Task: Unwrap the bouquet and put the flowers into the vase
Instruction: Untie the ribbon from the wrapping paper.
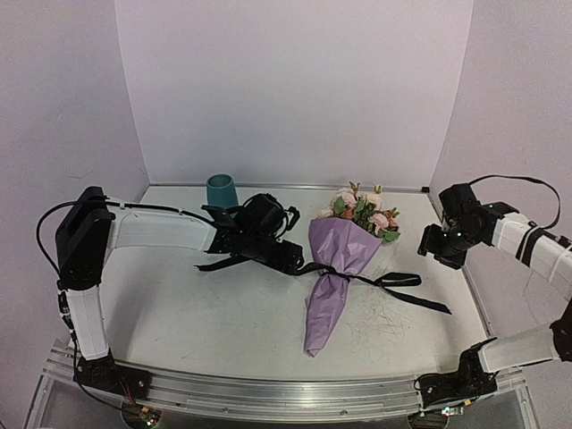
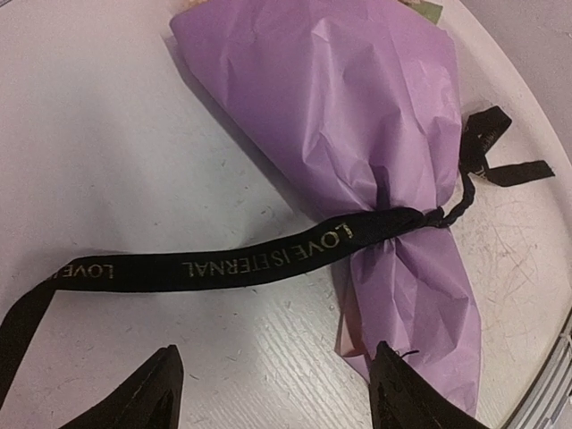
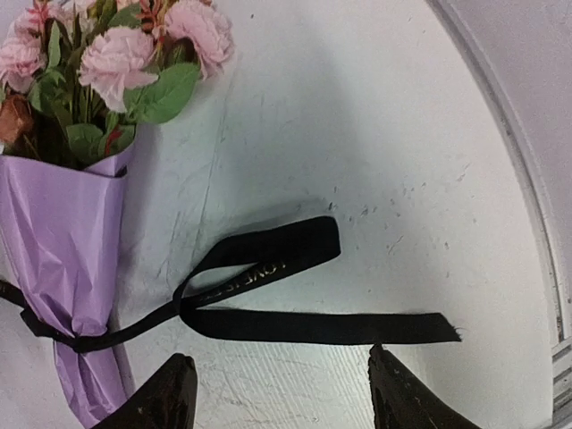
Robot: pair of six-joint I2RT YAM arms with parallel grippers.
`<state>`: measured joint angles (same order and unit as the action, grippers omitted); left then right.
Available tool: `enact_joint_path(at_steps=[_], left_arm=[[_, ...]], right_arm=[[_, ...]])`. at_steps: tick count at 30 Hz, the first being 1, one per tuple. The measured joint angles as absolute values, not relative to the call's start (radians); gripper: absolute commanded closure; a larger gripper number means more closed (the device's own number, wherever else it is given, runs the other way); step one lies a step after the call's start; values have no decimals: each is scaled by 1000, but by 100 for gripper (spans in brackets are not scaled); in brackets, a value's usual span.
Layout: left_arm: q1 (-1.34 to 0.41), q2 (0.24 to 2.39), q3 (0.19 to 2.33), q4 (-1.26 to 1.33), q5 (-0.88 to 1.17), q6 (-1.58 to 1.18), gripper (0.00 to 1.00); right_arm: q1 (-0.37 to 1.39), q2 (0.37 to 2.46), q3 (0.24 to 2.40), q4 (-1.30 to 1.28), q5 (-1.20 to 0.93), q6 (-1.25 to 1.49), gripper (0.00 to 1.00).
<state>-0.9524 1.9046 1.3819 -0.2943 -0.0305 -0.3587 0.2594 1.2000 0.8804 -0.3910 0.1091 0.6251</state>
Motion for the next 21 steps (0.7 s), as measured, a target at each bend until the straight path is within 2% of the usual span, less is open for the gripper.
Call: enact_joint_path(at_steps=[3, 9, 13, 16, 21], left_arm=[[-960, 1921, 1388, -287, 4, -359, 32], [-962, 1963, 1418, -277, 60, -358, 39], [-962, 2001, 1442, -269, 89, -354, 49], [-962, 2027, 1464, -268, 113, -343, 57], [-963, 2077, 1513, -258, 158, -331, 62]], right_arm=[[257, 1223, 932, -386, 110, 592, 46], [307, 1264, 906, -236, -98, 540, 54], [412, 1350, 900, -133, -201, 516, 59], [490, 1436, 908, -80, -244, 491, 67], [553, 1565, 954, -23, -287, 455, 69]])
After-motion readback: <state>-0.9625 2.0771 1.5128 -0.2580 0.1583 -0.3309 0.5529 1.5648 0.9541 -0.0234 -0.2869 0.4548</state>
